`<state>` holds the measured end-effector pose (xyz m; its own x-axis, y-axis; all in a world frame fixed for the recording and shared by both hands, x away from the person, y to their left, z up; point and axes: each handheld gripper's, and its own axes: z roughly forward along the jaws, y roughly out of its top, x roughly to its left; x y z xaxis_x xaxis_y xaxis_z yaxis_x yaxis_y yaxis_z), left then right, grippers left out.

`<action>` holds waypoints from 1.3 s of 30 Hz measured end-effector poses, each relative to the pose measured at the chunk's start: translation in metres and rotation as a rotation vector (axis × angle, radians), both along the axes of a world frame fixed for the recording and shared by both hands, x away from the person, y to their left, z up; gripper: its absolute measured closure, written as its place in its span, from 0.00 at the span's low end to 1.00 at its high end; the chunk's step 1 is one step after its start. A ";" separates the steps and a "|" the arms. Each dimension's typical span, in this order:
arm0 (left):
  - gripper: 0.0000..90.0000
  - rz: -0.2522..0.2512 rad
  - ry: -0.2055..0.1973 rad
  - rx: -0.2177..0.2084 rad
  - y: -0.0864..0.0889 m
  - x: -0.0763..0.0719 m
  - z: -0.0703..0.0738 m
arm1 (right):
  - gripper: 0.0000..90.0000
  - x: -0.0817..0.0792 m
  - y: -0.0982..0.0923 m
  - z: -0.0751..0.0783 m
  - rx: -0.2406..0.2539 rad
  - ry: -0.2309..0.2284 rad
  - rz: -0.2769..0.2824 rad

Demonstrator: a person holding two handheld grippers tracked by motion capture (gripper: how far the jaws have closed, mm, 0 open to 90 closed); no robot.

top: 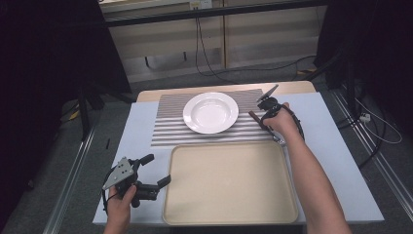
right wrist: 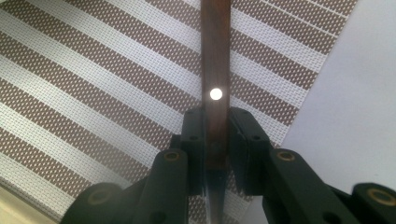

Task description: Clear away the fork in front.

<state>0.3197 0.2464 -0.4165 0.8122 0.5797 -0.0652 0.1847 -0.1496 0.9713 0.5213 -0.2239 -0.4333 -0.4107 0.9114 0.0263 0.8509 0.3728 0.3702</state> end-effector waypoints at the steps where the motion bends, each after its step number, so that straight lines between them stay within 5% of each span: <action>1: 0.03 0.002 0.000 -0.003 0.000 0.000 0.000 | 0.85 0.002 0.000 0.000 -0.005 0.007 0.009; 5: 0.03 0.005 -0.002 -0.007 -0.001 -0.002 0.001 | 0.85 0.003 0.002 0.000 -0.022 0.016 0.009; 11: 0.03 0.004 -0.003 -0.003 -0.001 -0.003 0.002 | 0.86 0.004 0.016 0.002 -0.123 0.022 0.026; 17: 0.03 0.002 -0.009 0.006 0.000 -0.002 0.002 | 0.86 0.001 0.011 0.002 -0.083 0.005 0.019; 21: 0.03 0.004 -0.008 -0.011 0.002 -0.001 0.003 | 0.86 -0.003 0.001 0.000 -0.013 -0.023 0.009; 25: 0.03 0.008 -0.008 -0.015 0.000 0.002 0.002 | 0.87 -0.004 0.002 0.003 -0.017 -0.036 0.036; 39: 0.03 0.010 -0.003 -0.016 0.000 0.004 0.002 | 0.87 -0.025 -0.019 0.033 0.106 -0.287 -0.045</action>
